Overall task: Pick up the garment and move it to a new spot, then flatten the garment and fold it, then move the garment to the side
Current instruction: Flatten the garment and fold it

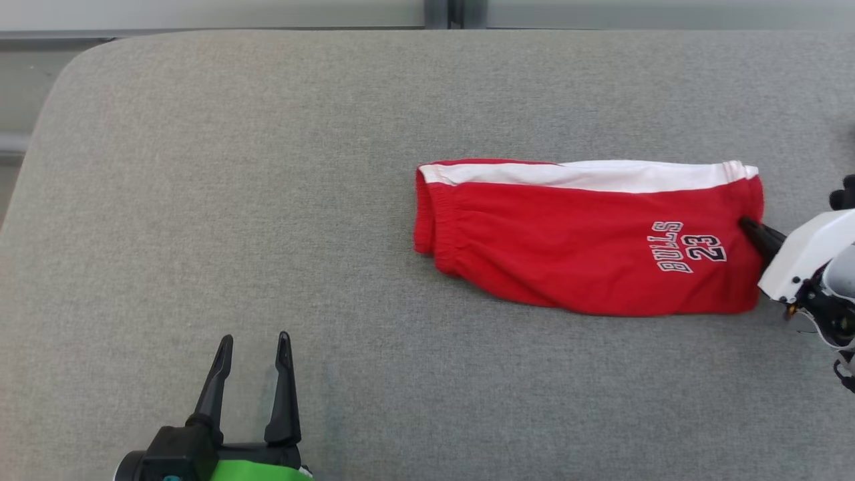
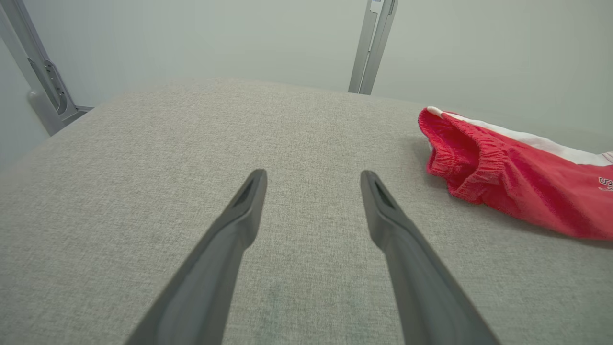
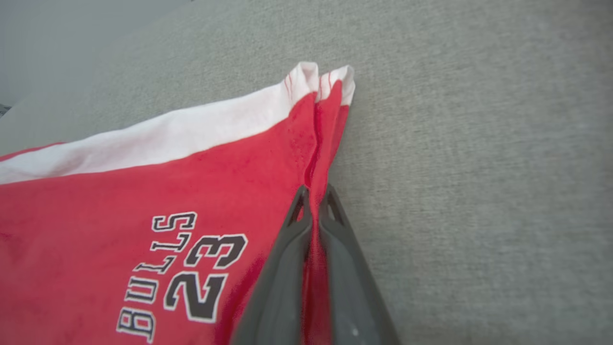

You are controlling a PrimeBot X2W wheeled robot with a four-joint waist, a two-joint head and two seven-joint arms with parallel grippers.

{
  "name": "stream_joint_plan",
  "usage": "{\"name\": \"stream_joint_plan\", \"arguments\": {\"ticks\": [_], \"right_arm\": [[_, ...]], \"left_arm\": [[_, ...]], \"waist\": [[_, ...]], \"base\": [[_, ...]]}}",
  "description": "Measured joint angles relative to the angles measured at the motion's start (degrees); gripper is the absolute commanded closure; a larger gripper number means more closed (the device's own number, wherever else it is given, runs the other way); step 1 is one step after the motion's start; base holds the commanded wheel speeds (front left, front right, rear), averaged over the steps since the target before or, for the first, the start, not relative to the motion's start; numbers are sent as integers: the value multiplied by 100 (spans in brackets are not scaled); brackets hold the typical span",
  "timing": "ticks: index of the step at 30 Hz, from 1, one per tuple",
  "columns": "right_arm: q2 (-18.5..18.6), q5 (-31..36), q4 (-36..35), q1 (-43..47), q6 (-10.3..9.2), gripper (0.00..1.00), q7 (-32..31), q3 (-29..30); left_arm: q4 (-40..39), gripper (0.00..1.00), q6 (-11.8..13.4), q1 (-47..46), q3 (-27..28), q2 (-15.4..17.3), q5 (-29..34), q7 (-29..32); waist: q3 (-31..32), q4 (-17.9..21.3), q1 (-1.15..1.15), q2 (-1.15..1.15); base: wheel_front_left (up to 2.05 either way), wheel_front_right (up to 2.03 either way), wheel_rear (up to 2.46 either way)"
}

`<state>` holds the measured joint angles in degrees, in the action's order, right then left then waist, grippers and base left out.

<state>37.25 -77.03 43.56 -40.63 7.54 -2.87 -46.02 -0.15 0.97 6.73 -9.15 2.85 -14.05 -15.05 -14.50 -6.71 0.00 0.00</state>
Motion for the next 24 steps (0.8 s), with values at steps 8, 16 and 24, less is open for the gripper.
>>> {"name": "stream_joint_plan", "arguments": {"ticks": [8, 16, 24], "right_arm": [[466, -190, 592, 3, -2, 100, 325, 589], [423, -5, -354, -318, -7, 100, -58, 538], [-1001, 672, -995, -682, -7, 100, -647, 147]], "left_arm": [[31, 0, -99, 31, 21, 0, 27, 0], [70, 0, 3, 51, -104, 1, -151, 1], [221, 0, 33, -69, -299, -1, -35, 1]], "waist": [[116, 190, 0, 0], [99, 146, 0, 0], [-8, 140, 0, 0]], "base": [[0, 0, 0], [0, 0, 0], [0, 0, 0]]}}
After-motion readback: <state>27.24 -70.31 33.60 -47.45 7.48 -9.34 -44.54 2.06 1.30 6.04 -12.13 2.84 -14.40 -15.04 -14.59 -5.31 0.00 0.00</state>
